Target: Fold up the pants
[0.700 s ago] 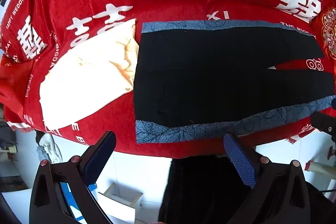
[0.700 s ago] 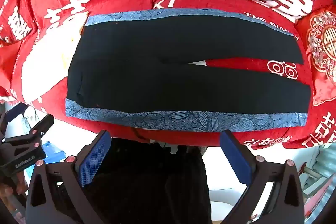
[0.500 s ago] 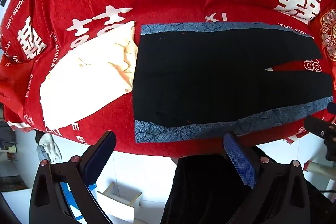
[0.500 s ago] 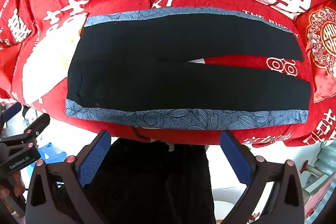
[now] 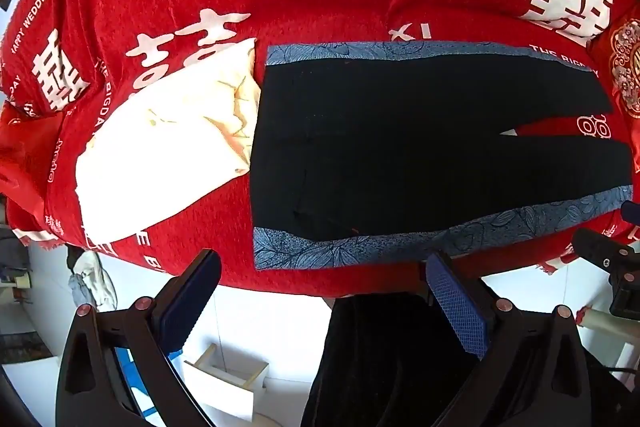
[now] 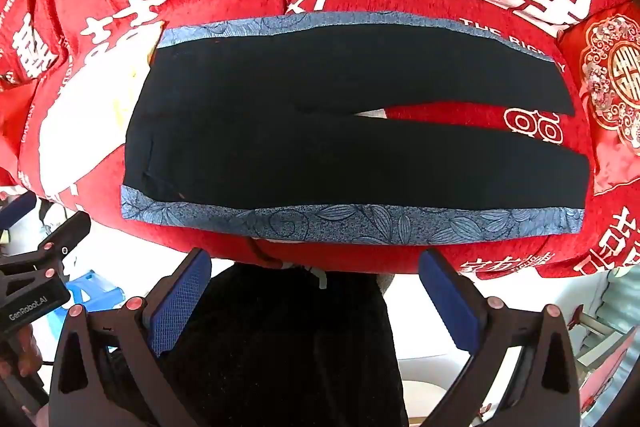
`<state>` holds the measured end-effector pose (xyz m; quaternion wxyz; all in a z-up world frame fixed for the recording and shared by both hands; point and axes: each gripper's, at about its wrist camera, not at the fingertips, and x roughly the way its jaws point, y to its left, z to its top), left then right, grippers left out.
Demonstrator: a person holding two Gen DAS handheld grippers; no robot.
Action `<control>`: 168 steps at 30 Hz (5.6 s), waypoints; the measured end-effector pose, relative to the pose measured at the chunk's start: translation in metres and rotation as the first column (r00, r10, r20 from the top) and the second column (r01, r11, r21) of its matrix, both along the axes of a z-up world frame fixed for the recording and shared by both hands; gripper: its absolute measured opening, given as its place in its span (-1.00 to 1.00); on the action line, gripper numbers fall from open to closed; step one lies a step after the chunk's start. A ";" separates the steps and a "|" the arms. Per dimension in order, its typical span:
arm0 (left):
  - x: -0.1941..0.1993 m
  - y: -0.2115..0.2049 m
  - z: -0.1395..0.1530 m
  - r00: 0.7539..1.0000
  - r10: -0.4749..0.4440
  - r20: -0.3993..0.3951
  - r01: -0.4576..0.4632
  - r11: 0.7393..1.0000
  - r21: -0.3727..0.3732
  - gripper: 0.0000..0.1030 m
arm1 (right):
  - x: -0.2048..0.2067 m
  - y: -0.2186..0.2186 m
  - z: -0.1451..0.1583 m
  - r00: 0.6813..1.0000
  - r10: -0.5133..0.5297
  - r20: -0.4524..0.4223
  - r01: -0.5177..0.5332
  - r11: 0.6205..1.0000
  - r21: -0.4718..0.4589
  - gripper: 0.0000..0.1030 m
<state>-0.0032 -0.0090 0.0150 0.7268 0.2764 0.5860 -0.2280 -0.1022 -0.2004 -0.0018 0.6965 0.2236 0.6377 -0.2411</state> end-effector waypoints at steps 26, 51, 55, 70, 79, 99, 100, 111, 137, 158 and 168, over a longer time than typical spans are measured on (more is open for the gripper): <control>-0.007 -0.011 0.005 0.999 -0.035 0.005 0.036 0.999 -0.014 1.00 | 0.000 -0.003 0.002 1.000 0.011 -0.001 -0.011 1.000 -0.003 1.00; -0.012 -0.017 0.014 0.998 -0.047 0.043 0.048 0.999 -0.017 1.00 | -0.008 -0.008 0.007 1.000 -0.004 0.019 0.004 1.000 -0.009 1.00; -0.013 -0.018 0.014 0.997 -0.050 0.050 0.051 0.999 -0.008 1.00 | -0.009 -0.009 0.008 1.000 -0.007 0.026 0.007 1.000 -0.006 1.00; -0.021 -0.032 0.015 0.995 -0.051 0.083 0.049 0.998 0.031 1.00 | -0.009 -0.020 0.005 0.998 0.015 0.053 -0.016 1.000 0.016 1.00; -0.029 -0.040 0.014 0.998 0.014 0.065 -0.017 0.999 0.034 1.00 | -0.014 -0.035 0.007 0.996 0.044 0.077 -0.045 0.999 0.023 1.00; -0.035 0.009 -0.075 0.943 0.308 -0.127 -0.307 0.951 0.030 1.00 | -0.070 -0.047 -0.066 0.992 -0.005 0.123 -0.026 0.966 0.256 1.00; -0.030 0.013 -0.085 0.942 0.309 -0.130 -0.308 0.951 0.026 1.00 | -0.072 -0.046 -0.075 0.991 -0.031 0.130 -0.005 0.962 0.273 1.00; 0.003 0.075 -0.180 0.891 0.395 -0.225 -0.432 0.890 -0.146 1.00 | -0.114 -0.051 -0.175 0.850 -0.430 0.306 0.238 0.830 0.505 0.89; 0.034 0.070 -0.219 0.816 0.432 -0.385 -0.562 0.750 -0.350 0.26 | -0.093 -0.055 -0.264 0.596 -0.704 0.386 0.082 0.532 0.843 -0.53; 0.111 0.014 -0.100 0.901 0.339 -0.270 -0.432 0.751 -0.499 -0.58 | -0.009 -0.126 -0.114 0.718 -0.446 0.534 -0.043 0.738 0.674 -0.84; 0.219 -0.094 -0.153 0.911 0.373 -0.178 -0.413 0.810 -0.416 -0.58 | 0.120 -0.236 -0.156 0.813 -0.389 0.433 -0.004 0.740 0.673 -0.78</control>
